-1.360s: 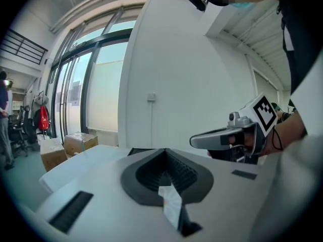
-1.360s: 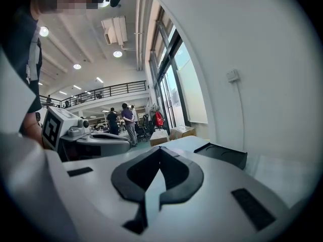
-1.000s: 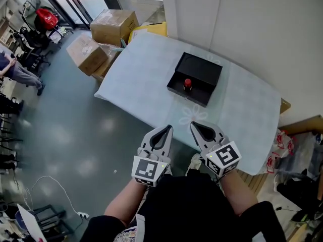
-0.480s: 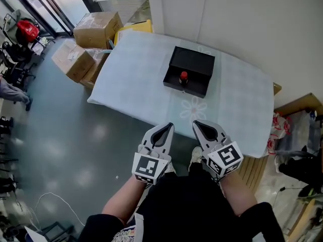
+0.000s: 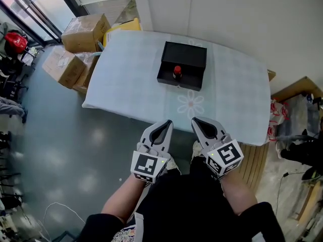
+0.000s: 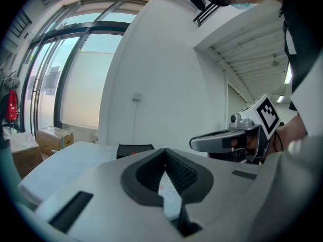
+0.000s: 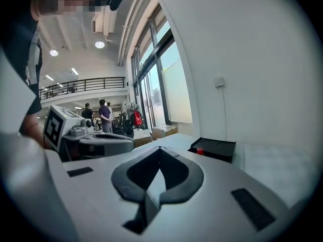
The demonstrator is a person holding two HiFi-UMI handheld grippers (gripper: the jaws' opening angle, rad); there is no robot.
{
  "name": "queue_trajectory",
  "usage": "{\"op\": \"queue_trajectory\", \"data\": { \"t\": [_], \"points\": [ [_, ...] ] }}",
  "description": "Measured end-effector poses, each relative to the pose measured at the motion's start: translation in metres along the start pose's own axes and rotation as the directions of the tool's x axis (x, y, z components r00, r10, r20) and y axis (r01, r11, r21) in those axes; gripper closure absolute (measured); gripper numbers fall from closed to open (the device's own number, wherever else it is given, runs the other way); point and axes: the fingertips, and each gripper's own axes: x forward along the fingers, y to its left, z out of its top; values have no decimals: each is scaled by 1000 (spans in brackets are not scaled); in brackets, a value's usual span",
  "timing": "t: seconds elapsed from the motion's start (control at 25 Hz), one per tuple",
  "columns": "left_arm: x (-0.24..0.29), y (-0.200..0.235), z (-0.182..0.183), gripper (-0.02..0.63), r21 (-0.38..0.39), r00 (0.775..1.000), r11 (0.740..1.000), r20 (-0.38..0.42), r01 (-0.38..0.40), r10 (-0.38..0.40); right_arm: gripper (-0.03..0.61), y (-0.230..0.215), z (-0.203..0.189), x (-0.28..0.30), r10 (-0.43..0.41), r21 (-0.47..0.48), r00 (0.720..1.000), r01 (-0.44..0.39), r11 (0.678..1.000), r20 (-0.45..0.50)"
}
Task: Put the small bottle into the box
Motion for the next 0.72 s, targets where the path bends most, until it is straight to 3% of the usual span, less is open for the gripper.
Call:
{"op": "queue_trajectory", "data": {
  "t": [0.32, 0.72],
  "points": [
    [-6, -10, -1, 606, 31, 1000, 999, -5, 27, -27, 569, 6, -1, -7, -19, 9, 1000, 19, 1000, 14],
    [-12, -16, 0, 606, 17, 999, 999, 0, 40, -40, 569, 12, 2, -14, -30, 2, 999, 30, 1000, 19]
  ]
}}
